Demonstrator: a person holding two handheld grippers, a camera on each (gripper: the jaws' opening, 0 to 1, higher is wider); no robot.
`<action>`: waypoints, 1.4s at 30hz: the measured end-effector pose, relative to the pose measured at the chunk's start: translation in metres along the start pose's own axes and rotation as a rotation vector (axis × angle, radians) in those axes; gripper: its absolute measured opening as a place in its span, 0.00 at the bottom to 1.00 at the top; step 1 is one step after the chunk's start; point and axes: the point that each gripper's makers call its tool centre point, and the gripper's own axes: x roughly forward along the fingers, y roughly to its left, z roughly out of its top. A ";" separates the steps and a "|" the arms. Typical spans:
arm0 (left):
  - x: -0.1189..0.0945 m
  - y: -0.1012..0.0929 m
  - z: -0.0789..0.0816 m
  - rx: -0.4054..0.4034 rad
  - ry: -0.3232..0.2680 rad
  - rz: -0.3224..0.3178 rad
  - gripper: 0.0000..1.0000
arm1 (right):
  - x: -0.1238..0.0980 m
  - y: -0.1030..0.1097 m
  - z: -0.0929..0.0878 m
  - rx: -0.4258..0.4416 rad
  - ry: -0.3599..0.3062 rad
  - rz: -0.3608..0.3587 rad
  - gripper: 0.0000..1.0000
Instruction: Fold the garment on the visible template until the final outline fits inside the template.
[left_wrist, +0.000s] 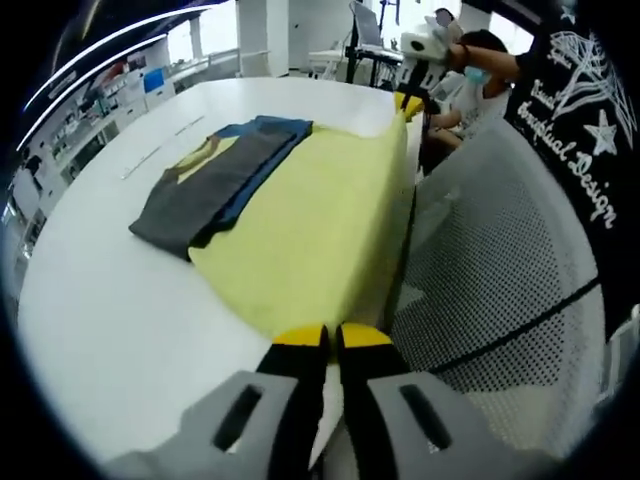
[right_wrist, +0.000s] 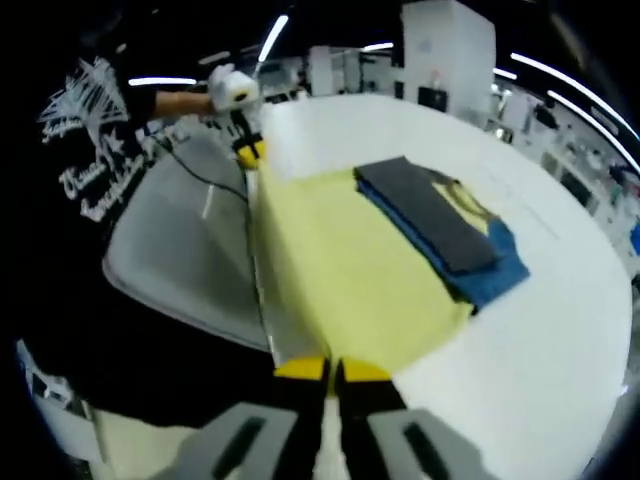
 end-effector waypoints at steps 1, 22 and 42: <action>-0.001 0.004 0.002 0.003 -0.004 0.007 0.01 | -0.001 -0.002 0.002 -0.001 -0.003 -0.003 0.00; -0.024 0.056 0.053 0.066 -0.087 0.106 0.01 | -0.025 -0.053 0.049 -0.100 -0.061 -0.125 0.00; -0.028 0.118 0.091 0.063 -0.171 0.276 0.00 | -0.034 -0.105 0.080 -0.136 -0.095 -0.267 0.00</action>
